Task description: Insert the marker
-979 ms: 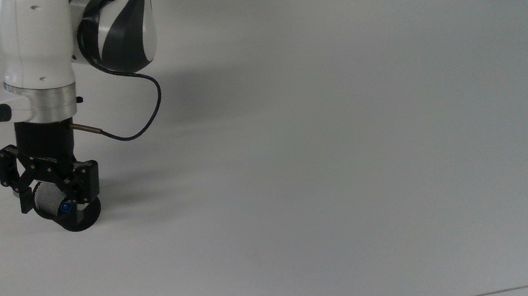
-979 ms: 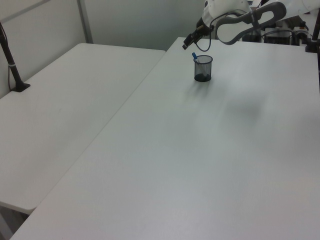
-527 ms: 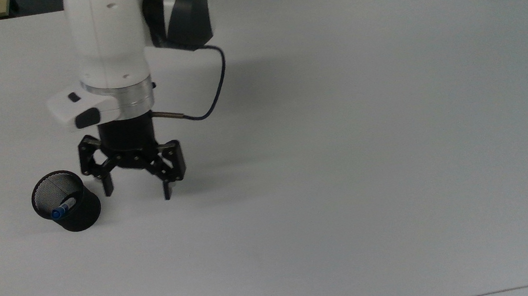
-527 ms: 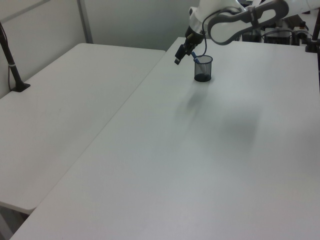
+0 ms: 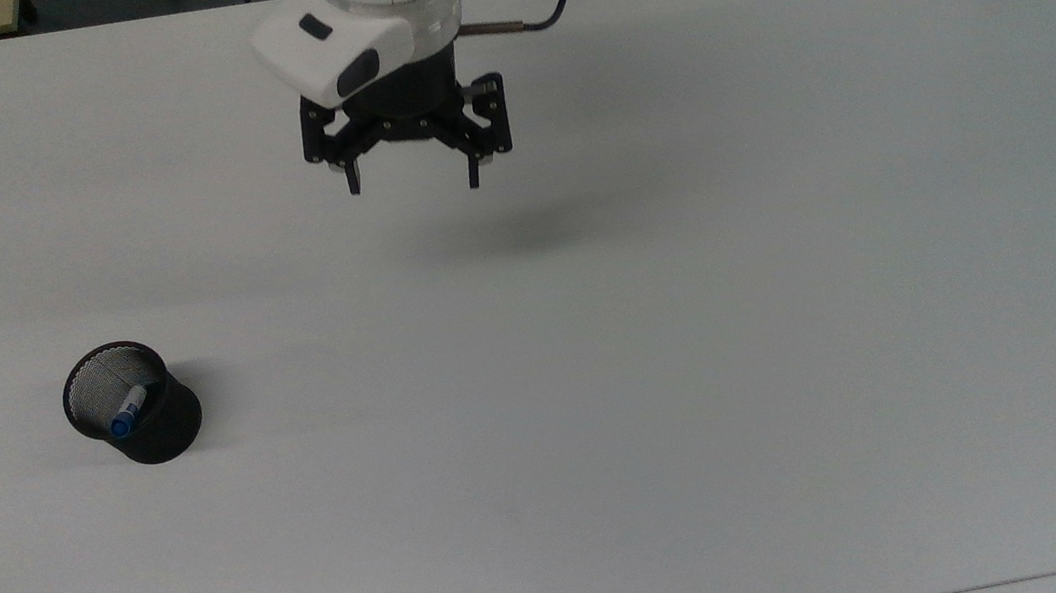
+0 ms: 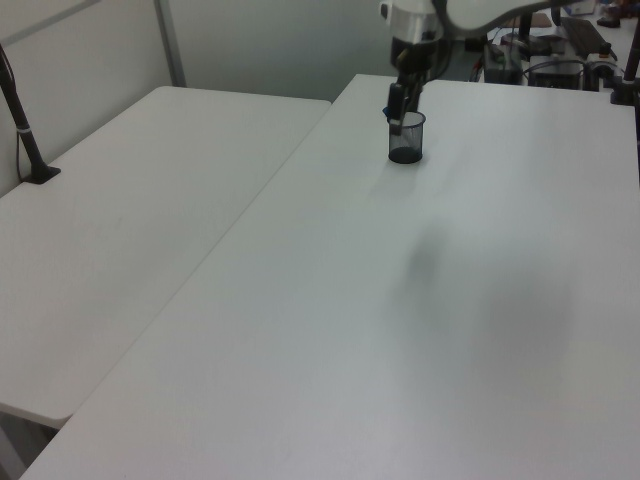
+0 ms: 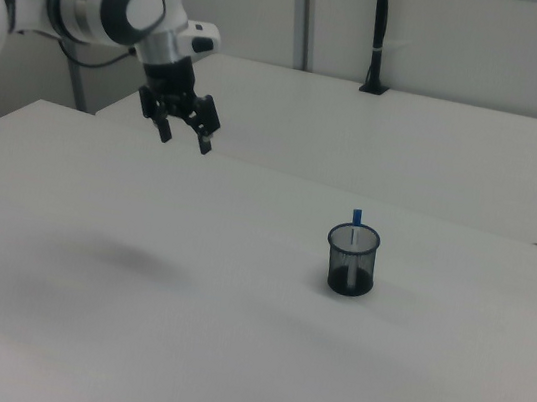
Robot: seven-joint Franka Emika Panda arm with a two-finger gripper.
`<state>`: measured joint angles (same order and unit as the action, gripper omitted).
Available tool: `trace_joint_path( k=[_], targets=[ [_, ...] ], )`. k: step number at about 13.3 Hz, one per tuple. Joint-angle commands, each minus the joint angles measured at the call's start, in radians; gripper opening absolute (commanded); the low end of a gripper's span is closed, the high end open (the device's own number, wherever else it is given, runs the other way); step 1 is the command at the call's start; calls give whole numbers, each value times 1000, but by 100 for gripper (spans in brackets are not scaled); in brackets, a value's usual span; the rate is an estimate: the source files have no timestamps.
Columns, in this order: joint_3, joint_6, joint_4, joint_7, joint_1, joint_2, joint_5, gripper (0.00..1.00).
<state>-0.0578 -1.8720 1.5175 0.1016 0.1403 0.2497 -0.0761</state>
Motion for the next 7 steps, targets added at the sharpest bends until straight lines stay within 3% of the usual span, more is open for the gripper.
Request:
trace_joint_path(
  k=[1,4,7],
  targets=[
    [-13,94,117,-13,2,-168,-2,100],
    [-13,174,145,-14,-21,-230,4,100],
    [-14,177,141,-13,-21,-225,4,100]
  ],
)
